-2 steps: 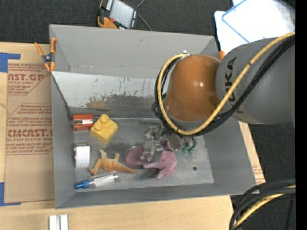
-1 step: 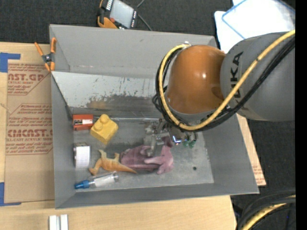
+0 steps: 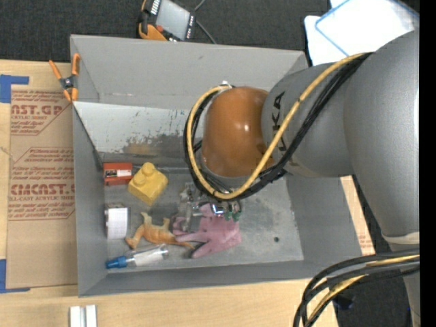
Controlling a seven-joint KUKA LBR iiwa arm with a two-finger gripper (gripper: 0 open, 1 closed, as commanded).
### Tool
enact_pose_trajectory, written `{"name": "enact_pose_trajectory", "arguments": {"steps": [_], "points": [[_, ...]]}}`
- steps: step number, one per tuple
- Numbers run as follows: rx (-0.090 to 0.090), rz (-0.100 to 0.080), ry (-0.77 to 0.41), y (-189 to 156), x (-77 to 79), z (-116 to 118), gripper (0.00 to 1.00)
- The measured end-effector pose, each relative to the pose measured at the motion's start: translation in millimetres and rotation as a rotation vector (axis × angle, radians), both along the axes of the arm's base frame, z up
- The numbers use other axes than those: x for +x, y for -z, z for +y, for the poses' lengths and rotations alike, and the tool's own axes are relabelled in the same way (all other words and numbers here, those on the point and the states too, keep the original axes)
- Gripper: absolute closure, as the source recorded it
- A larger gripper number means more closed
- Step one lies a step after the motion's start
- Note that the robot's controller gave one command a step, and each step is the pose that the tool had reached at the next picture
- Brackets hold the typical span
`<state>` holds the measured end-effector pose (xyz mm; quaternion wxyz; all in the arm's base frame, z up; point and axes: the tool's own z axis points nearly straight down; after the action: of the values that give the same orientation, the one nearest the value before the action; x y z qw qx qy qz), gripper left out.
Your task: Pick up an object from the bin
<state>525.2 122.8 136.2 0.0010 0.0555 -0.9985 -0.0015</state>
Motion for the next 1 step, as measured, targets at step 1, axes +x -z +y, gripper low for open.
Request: {"name": "enact_pose_trajectory", "arguments": {"steps": [1], "points": [[0.003,-0.015,0.03,8.0,-17.3,15.2,1.0]]}}
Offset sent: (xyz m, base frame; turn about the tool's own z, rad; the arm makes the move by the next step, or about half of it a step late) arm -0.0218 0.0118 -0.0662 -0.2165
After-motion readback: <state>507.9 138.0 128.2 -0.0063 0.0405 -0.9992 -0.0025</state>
